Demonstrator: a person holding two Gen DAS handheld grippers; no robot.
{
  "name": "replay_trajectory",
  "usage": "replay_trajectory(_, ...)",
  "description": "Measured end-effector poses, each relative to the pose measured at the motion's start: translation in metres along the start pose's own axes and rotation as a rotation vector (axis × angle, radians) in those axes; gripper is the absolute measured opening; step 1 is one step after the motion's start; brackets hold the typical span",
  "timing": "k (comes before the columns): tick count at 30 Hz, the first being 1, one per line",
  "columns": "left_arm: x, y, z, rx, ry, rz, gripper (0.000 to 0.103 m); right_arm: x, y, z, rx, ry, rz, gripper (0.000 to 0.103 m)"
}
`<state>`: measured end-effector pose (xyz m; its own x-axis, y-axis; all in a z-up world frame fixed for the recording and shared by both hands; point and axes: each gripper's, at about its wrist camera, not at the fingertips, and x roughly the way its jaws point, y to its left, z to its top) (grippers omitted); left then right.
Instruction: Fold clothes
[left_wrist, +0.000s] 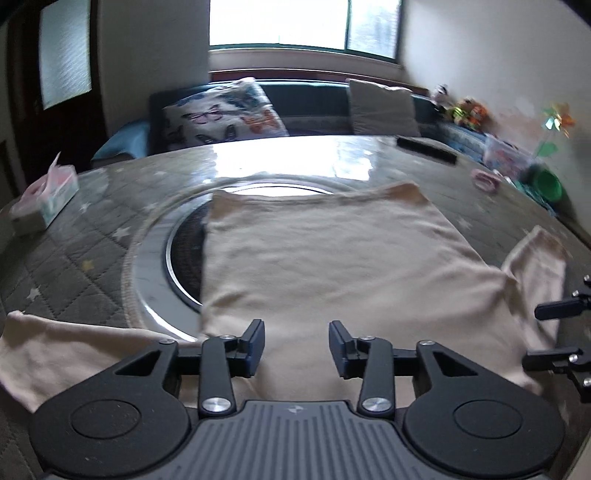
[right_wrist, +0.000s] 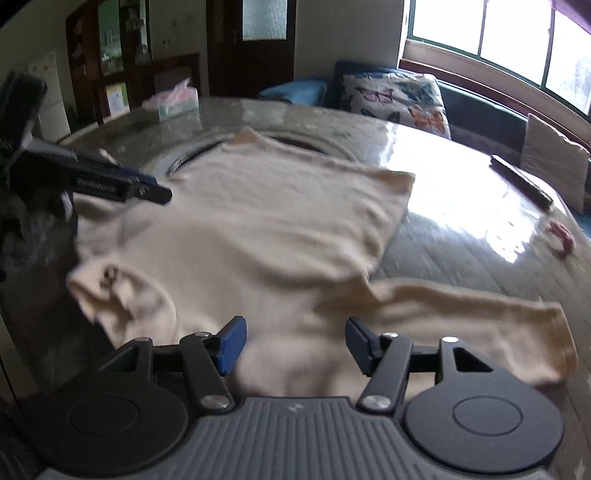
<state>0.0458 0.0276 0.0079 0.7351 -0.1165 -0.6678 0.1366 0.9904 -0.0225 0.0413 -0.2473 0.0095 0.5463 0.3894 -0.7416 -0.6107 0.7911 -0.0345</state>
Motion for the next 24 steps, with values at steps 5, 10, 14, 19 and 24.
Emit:
replay_trajectory(5,-0.006,-0.023,-0.001,0.072,-0.006,-0.030,0.051,-0.015,0.004,-0.011,-0.026,-0.011,-0.022,0.062)
replay_trajectory(10,-0.005,-0.048,0.002,0.127,-0.019,-0.077,0.054,-0.022,-0.003,-0.011,0.016,-0.045,-0.041,0.064)
replay_trajectory(14,-0.003,-0.072,0.000,0.196,-0.020,-0.111,0.055,-0.015,-0.006,-0.021,0.020,-0.003,-0.047,0.064)
replay_trajectory(19,-0.001,-0.096,-0.002,0.263,-0.027,-0.144,0.056,-0.029,-0.026,-0.022,0.077,-0.042,-0.084,0.064)
replay_trajectory(24,0.002,-0.113,-0.005,0.305,-0.028,-0.166,0.056,-0.026,-0.062,-0.026,0.145,-0.051,-0.241,0.064)
